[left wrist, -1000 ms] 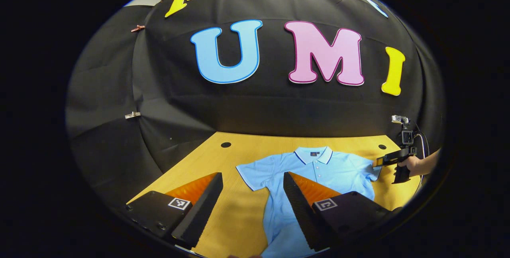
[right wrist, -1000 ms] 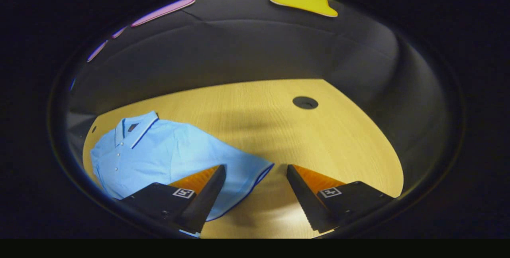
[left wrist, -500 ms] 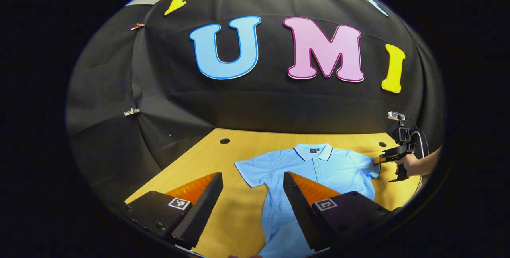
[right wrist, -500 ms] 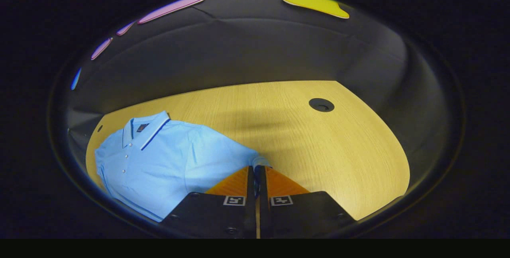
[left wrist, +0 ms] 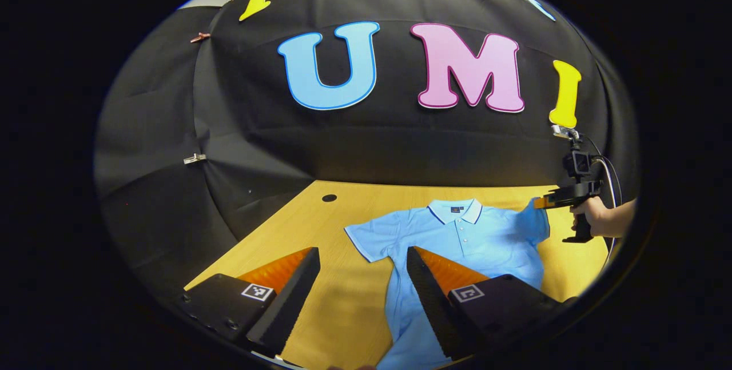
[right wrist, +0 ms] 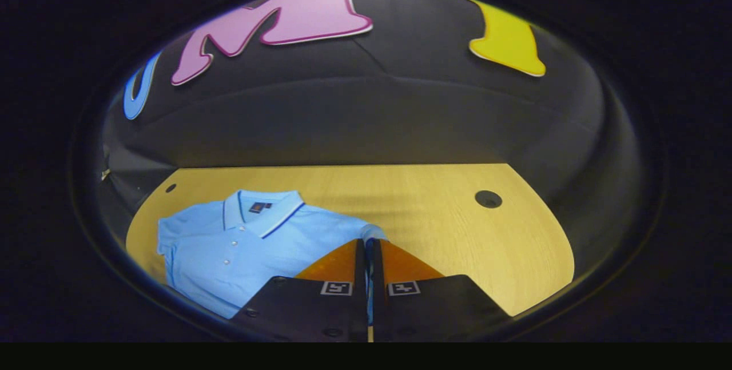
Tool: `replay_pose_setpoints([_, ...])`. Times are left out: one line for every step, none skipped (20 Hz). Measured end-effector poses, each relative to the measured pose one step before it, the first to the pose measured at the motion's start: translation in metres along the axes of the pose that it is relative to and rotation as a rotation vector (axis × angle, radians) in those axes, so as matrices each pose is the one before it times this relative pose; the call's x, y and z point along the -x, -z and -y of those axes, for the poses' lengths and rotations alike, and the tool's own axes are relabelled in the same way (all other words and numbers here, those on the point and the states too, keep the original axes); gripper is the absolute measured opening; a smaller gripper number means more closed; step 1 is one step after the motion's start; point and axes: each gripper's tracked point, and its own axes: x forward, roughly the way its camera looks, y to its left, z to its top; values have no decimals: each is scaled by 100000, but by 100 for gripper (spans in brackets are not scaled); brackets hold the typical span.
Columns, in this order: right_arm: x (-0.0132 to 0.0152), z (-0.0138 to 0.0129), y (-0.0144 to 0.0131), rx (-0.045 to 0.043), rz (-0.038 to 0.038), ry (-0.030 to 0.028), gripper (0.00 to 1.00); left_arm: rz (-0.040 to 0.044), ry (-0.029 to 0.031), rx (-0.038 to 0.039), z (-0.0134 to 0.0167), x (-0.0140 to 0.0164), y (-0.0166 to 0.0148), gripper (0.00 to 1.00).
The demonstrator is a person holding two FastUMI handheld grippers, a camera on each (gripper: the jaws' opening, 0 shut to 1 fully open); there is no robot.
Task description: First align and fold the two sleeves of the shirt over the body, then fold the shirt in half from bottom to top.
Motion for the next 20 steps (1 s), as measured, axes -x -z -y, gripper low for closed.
replay_pose_setpoints([-35, -1403, -323, 1910, 925, -1544, 8, 147, -88, 196, -174, 55, 98, 97])
replay_pose_setpoints([-103, -1374, -316, 2189, 407, -1433, 8, 522, -265, 114, -228, -32, -133, 97])
replay_pose_setpoints([-139, -1407, 14, 1840, -513, -1369, 13, 822, 257, 671, 0, -143, -212, 96])
replay_pose_setpoints([-228, -1529, 0, 913, -436, -1567, 8, 807, 971, 1036, 127, -259, -266, 96])
replay_pose_setpoints([-330, -1440, 30, 1027, -3, -1002, 8, 482, 960, 1224, 96, -394, -79, 96])
replay_pose_setpoints([-433, -1246, 226, 1031, -494, -785, 5, 274, 582, 917, 18, -319, 116, 96])
replay_pose_setpoints([-287, -1456, 514, 476, -979, -1180, 2, 173, 466, 905, -53, -344, -72, 96])
replay_pose_setpoints([-373, -1458, 670, 142, -1793, -1544, 3, 125, 332, 1019, -96, -498, 45, 96])
replay_pose_setpoints([-437, -1467, 794, 34, -1836, -2096, 4, -83, 433, 1079, -77, -477, -93, 96])
replay_pose_setpoints([-300, -1349, 720, -182, -1598, -2333, 14, -210, 714, 1006, -68, -463, 76, 96])
replay_pose_setpoints([-93, -1235, 477, -553, -920, -2396, 24, -514, 1173, 844, -25, -556, 28, 96])
replay_pose_setpoints([63, -1026, 174, -779, 705, -1991, 29, -558, 1192, 604, -28, -558, 164, 96])
replay_pose_setpoints([88, -1012, -24, -1569, 1817, -2555, 50, -948, 977, 126, -106, -667, 88, 96])
replay_pose_setpoints([409, -747, -124, -1972, 2260, -2061, 61, -1060, 447, -111, -286, -895, 284, 97])
replay_pose_setpoints([612, -71, 37, -955, 1841, 128, 76, -962, 510, 169, -306, -921, 149, 96])
replay_pose_setpoints([830, 486, -140, 62, 1692, 1623, 79, -1460, 1073, 477, -244, -1162, 331, 96])
replay_pose_setpoints([1013, 1007, -9, 1101, 1079, 3129, 89, -1464, 1955, 846, -56, -1394, 225, 96])
replay_pose_setpoints([813, 824, -76, 641, 1453, 2306, 95, -2331, 1394, 477, -126, -1465, 450, 97])
replay_pose_setpoints([1115, 814, -285, 323, 2210, 1919, 98, -1373, 1025, -41, -285, -1628, 119, 97])
replay_pose_setpoints([839, 543, -47, 319, 1029, 918, 98, -1382, 222, -299, -422, -1522, -151, 97])
